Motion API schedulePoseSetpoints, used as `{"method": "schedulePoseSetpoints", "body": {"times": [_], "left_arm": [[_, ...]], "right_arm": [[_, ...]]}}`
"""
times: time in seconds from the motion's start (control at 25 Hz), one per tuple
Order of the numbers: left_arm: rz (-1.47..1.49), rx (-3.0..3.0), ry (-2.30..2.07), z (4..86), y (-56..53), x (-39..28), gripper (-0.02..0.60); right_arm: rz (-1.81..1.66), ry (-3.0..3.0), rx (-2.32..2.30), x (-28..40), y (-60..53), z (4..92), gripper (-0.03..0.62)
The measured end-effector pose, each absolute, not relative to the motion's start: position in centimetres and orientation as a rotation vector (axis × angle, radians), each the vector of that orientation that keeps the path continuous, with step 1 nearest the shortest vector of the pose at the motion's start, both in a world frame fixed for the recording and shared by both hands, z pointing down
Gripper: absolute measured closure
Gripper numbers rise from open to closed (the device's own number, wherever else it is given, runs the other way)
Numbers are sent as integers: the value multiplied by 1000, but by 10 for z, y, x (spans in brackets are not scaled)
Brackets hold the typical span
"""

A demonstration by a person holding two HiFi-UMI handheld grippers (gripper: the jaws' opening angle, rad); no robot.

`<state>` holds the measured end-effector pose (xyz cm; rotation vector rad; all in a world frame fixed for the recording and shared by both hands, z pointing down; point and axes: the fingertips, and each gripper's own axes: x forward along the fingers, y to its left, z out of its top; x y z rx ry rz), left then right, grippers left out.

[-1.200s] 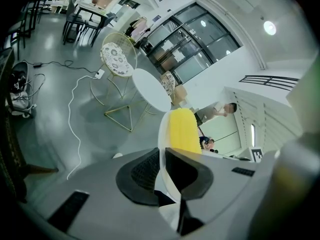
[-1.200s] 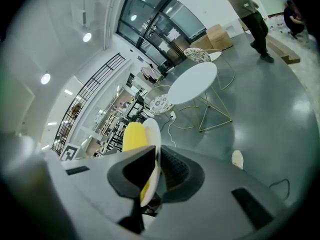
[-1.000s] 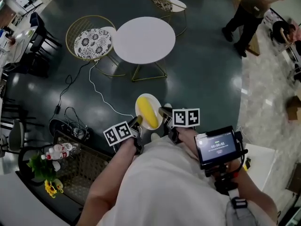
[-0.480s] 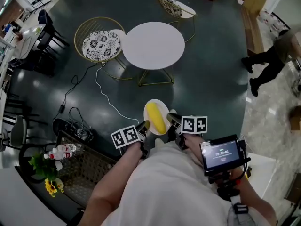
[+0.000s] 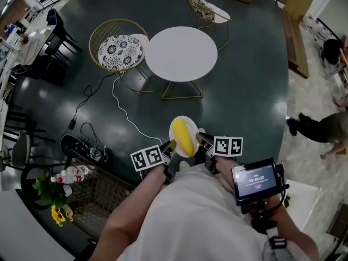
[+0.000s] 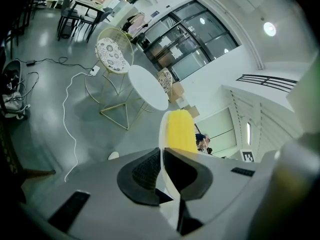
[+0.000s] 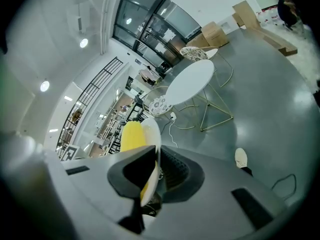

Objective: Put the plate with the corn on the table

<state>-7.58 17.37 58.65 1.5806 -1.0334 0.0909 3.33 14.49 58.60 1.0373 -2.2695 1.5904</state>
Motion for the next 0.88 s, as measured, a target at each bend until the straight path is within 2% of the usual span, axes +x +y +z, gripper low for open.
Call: {"method": "schedulePoseSetpoints", "body": {"times": [0.88], "left_arm": [[108,1608,-1019,589,165,-61,549]], "right_arm": [[1588,-2275,1074,48,138,588,553]]}}
